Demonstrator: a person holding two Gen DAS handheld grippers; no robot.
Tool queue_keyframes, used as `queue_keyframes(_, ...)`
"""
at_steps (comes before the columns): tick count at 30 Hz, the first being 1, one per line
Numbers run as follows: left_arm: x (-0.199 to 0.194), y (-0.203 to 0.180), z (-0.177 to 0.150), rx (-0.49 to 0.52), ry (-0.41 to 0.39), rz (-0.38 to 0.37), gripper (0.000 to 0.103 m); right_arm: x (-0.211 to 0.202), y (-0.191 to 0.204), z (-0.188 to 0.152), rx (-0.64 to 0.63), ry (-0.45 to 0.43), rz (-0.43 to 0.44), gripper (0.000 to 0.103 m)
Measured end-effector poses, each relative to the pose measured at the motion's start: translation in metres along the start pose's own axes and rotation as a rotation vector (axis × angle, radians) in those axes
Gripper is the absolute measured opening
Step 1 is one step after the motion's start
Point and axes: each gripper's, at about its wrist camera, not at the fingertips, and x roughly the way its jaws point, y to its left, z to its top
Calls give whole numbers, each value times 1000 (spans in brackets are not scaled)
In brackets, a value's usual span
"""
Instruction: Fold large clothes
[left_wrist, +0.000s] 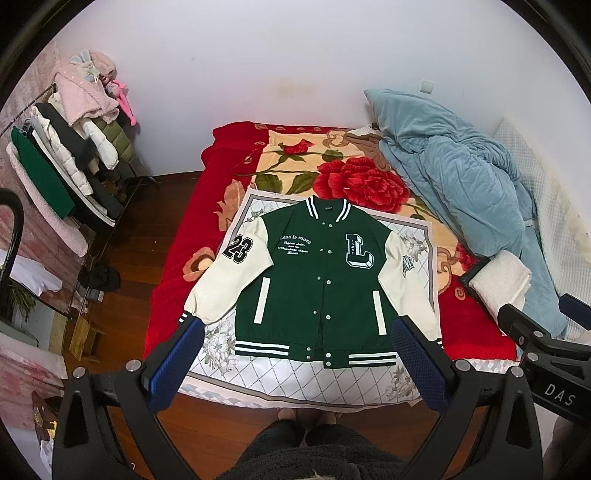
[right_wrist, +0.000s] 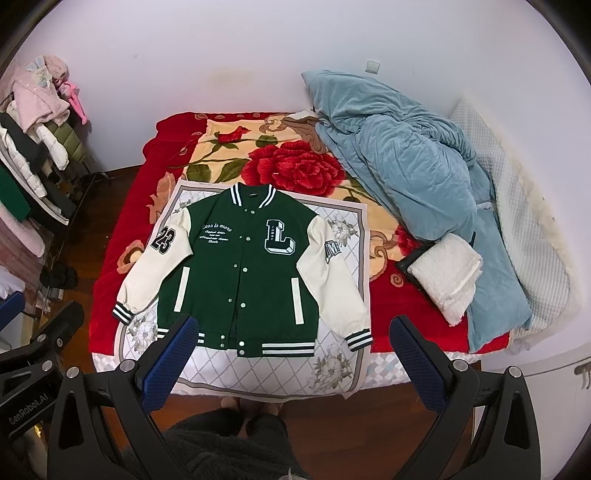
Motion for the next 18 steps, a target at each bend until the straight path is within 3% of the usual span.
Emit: queue_keyframes(18, -7, 1, 11, -8, -20, 0, 103, -3, 1, 1, 0, -7, -1, 103)
